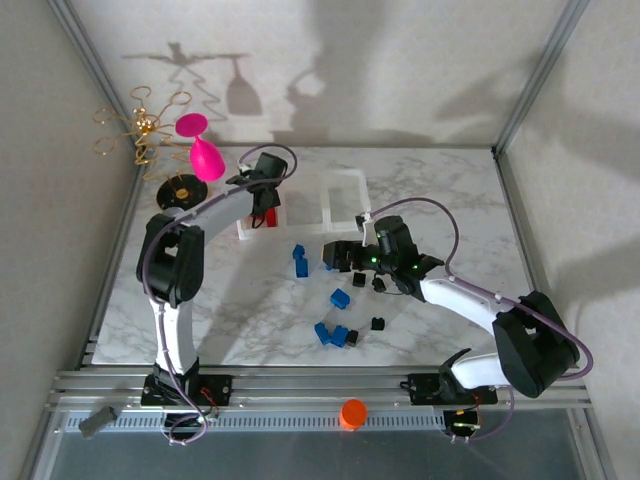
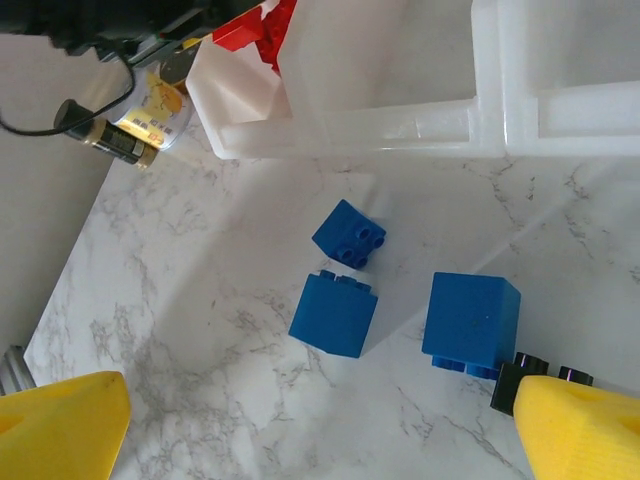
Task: Sort the legos into containers by color
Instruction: Place the lego in the container.
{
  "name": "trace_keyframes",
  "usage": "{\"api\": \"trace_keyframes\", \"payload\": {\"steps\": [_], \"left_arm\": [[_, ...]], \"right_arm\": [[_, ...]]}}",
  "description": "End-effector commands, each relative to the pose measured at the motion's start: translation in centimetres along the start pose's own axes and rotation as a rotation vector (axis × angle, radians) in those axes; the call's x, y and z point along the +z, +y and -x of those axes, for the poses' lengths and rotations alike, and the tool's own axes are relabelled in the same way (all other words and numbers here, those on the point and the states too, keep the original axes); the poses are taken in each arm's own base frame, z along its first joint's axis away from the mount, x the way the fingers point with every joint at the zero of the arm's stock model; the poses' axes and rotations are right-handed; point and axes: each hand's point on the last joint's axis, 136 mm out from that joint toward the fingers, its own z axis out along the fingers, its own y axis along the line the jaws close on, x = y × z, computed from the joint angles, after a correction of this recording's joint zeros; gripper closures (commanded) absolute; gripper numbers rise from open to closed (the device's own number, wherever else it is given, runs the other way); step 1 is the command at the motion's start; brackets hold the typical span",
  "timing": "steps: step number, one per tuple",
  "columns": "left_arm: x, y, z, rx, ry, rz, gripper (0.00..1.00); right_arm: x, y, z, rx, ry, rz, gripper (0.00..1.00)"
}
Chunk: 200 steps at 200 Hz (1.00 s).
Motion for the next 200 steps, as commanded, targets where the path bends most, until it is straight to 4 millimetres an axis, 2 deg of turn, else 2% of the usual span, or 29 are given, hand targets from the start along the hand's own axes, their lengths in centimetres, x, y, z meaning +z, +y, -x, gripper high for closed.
{"api": "trace_keyframes", "payload": {"steps": [1,21,39,74,115,148,200], "left_arm": [[0.9,-0.7,2.1,0.020,-0.037,0.004,0.65],[2.1,-1.2,1.8,0.021,-0.005,-0.012,0.58],[1.7,-1.6,1.9,0.016,0.000,-0.039,0.53],[-0.5,-1.4,3.1,0.006,-0.017,-0.063,0.49],[-4.8,-1.1,2.8,-0.027,-0.039,-0.148,0.46],[-7.6,-0.9,0.1,-0.027,-0.023,-0.210,0.44],[-11.5,-1.6,-7.2,0.021,0.053,-0.273,0.42]], "right_arm": [[0.0,-0.1,1.3,-0.002,-0.036,-0.018,0.01],[0.2,-0.2,1.2,-0.007,-0.031,-0.018,0.01],[0.1,-0.1,1.5,-0.006,-0.035,-0.019,0.01],[0.1,-0.1,2.0,-0.015,-0.039,-0.019,0.01],[0.1,-0.1,2.1,-0.019,-0.032,-0.020,0.01],[-0.2,-0.7,1.3,-0.025,0.003,-0.044,0.01],[-0.6,-1.9,-2.1,0.018,0.091,-0.051,0.01]]}}
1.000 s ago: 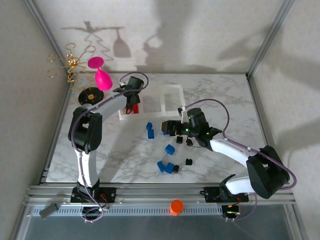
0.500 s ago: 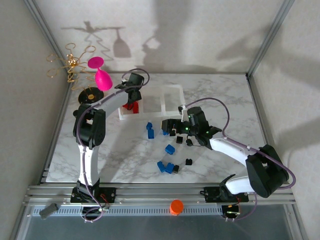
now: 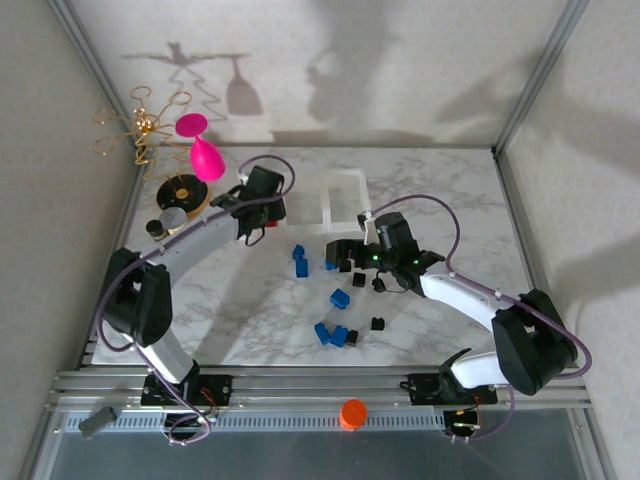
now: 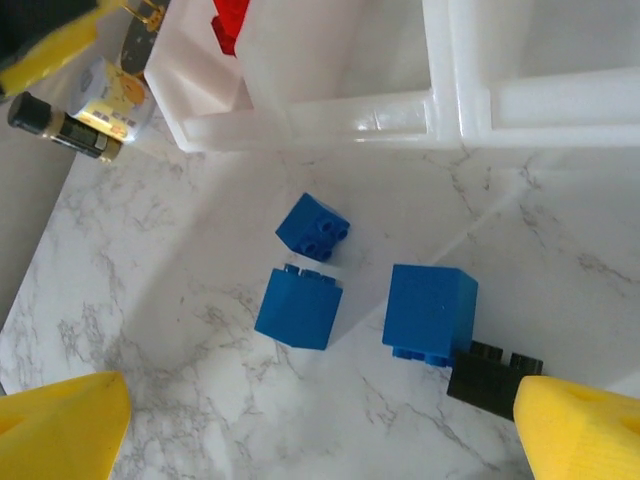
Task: Sort the legos into containers by color
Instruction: Place the lego in the container, then pick up the lego from the center of the table.
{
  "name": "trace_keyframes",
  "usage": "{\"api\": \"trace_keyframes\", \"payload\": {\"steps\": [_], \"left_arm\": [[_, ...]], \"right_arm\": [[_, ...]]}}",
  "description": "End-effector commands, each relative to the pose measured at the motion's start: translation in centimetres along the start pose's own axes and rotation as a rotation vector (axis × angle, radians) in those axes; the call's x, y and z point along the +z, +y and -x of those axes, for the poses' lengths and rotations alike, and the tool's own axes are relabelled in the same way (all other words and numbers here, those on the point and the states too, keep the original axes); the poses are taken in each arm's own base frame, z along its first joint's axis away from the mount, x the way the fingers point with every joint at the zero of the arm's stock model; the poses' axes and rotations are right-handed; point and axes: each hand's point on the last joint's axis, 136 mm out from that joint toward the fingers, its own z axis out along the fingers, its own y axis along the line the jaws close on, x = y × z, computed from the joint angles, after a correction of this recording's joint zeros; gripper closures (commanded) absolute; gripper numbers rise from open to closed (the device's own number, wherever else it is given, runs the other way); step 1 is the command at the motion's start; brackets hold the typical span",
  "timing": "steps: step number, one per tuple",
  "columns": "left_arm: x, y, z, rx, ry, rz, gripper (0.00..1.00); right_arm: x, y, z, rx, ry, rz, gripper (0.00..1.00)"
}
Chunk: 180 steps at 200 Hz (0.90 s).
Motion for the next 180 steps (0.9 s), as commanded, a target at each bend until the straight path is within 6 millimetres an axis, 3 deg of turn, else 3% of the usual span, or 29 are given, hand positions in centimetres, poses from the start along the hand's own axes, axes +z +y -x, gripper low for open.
{"api": "trace_keyframes", "payload": {"steps": [1,41,77,128,180], "left_arm": [[-1.4,-0.6,-3.3,-0.004,0.050,-0.029,0.42],[-2.5,-2.2,-9.8,-0.022,0.158,-0.098,0.38],[-1.8,-2.6,-13.0,-0.023,0.210,-0.084,0.34],[-0.4,-4.7,-14.3,0.028,0.224,-0.087,0.30],[2.1,-5.4,-15.3,0.050,0.232,-0.063,0.34]], "right_arm": [[-0.4,-0.7,-1.9,0.011,0.048,0.002,0.01],[-0.6,-2.7,-3.1,0.084,0.065,-0.011,0.01],[-0.9,-3.7,-2.6,0.104,0.045,-0.010,0.01],[-1.2,-4.5,-1.9,0.104,0.030,-0.017,0.01],[-1.4,-4.9,-2.1,0.109,0.016,-0.023,0.01]]}}
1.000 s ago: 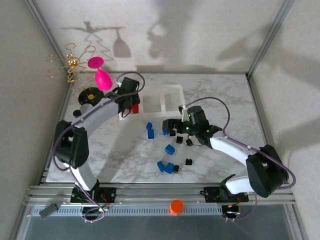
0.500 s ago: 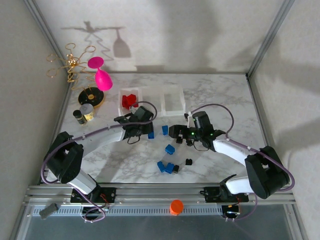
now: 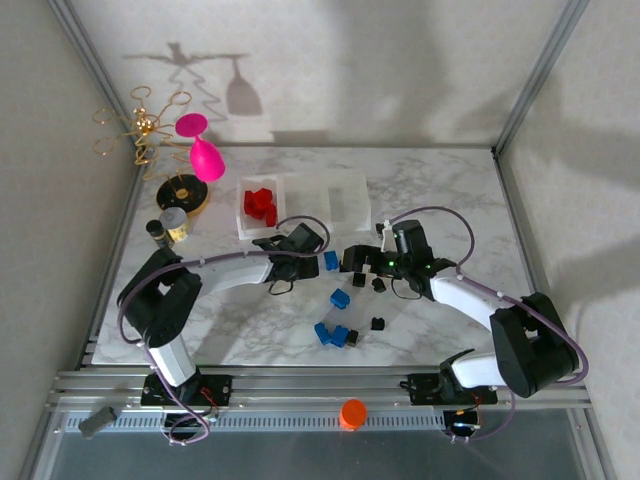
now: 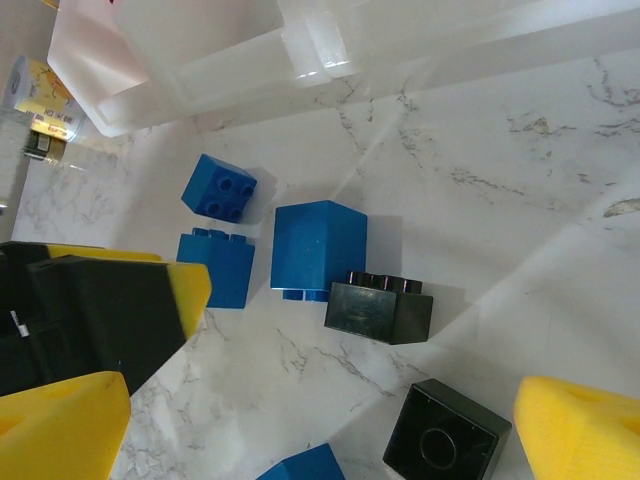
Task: Sort the legos into containers by color
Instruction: Pick up the lego from the center of the table.
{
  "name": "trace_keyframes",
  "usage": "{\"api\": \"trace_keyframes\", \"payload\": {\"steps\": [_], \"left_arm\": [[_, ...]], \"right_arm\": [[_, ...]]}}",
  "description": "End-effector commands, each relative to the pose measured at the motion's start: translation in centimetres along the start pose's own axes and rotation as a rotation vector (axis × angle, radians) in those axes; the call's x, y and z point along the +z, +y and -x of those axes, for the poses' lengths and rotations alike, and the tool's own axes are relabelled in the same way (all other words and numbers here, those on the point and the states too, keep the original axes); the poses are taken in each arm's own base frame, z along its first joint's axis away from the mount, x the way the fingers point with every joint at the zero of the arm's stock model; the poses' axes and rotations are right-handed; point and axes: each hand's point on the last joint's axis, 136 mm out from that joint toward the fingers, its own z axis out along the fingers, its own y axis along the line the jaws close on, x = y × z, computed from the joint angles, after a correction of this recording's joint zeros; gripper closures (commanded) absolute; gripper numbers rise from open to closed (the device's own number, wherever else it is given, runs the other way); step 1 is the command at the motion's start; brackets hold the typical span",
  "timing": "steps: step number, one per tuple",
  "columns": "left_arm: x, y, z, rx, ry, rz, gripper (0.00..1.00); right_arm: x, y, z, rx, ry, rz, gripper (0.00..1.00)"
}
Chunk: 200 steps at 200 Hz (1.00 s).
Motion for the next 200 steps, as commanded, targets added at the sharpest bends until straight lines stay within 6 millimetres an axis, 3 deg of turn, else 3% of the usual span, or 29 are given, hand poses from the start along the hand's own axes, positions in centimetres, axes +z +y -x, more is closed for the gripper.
{"api": "trace_keyframes", "payload": {"steps": [1,69,130,166,200], "left_arm": [[0.6,-1.2,0.9,-0.007,-0.031,-0.015,0.34],[2.0,-0.4,0.9,0.030,-0.036,0.063,0.52],[0.5,0.2,1.4,0.030,-0.066,0.071,0.65],[-2.5,-0.7,4.0,0.031,-0.132,0.048,0.65],[-4.7,-1.6,8.3,0.023,-0.228,0.045,0.65]], "right_arm": [[-0.4,0.1,0.0,-0.013,-0.016,0.022,0.01],[-0.4,0.1,0.0,-0.013,-0.012,0.021,0.01],[-0.3,1.0,0.6,-0.024,-0.015,0.059,0.01],[-0.7,2.1,1.8,-0.034,-0.048,0.088,0.01],[-0.8,2.6,3.3,-0.031,-0.092,0.100,0.01]]}}
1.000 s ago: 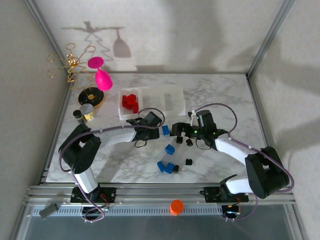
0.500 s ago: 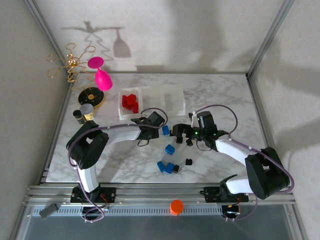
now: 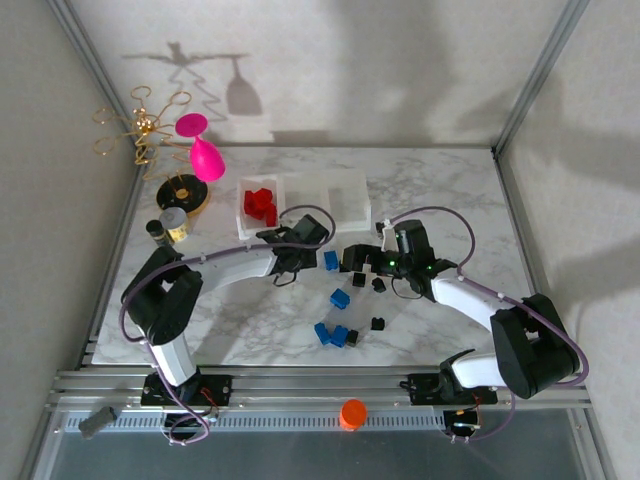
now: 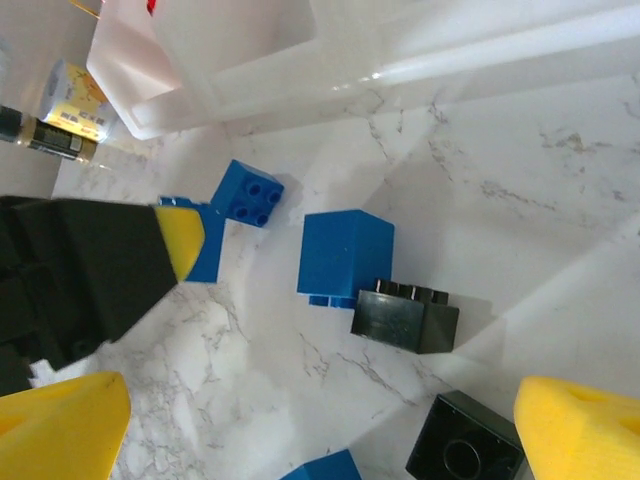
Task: Sort the legos into containers by color
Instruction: Pick up the lego from the center of the table, then place the lego in the container.
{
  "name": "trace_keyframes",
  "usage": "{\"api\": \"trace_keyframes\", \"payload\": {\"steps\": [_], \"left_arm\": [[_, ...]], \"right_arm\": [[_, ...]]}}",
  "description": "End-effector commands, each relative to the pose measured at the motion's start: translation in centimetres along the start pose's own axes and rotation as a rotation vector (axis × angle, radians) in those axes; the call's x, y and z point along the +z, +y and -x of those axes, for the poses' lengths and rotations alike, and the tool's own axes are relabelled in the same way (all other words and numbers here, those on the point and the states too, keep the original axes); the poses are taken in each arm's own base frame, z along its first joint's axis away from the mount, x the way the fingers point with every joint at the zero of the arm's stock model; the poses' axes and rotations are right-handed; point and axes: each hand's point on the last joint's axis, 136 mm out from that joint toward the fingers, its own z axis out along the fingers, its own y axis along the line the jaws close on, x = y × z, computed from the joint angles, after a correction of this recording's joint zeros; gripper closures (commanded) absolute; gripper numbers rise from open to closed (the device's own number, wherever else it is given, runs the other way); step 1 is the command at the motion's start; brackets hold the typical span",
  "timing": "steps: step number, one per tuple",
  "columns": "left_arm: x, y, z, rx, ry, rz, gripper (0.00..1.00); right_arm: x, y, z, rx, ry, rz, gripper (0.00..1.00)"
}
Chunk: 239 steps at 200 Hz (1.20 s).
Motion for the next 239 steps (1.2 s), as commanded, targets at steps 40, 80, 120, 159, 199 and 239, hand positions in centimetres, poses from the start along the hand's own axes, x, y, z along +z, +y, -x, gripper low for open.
{"api": "trace_keyframes", "payload": {"steps": [40,80,120,159,199,239], "left_arm": [[-1.2,-1.3,9.7,-0.021,-0.171,0.020,0.65],[2.4,-1.4,13.1,-0.049,-0.183,0.046,0.66],[6.4,-1.3,14.8,-0.054,-0.185,0.082,0.65],[8.7,-1.9,14.7,-0.025,-0.144,0.082,0.58],[7.7,-2.1,15.6,-0.015,-0.146,0.078,0.51],[3.9,-2.5,15.5,-0.012,-0.158,0.010,0.51]], "right_arm": [[-0.5,1.7,5.2,-0.007,-0.152,0.033,0.01],[0.0,1.4,6.3,-0.004,-0.173,0.029,0.01],[0.3,1.1,6.9,-0.002,-0.179,0.022,0.01],[0.3,0.7,6.8,-0.004,-0.174,0.004,0.01],[0.2,0.9,7.1,-0.017,-0.169,0.001,0.01],[-0.2,1.3,6.3,-0.033,-0.129,0.009,0.01]]}}
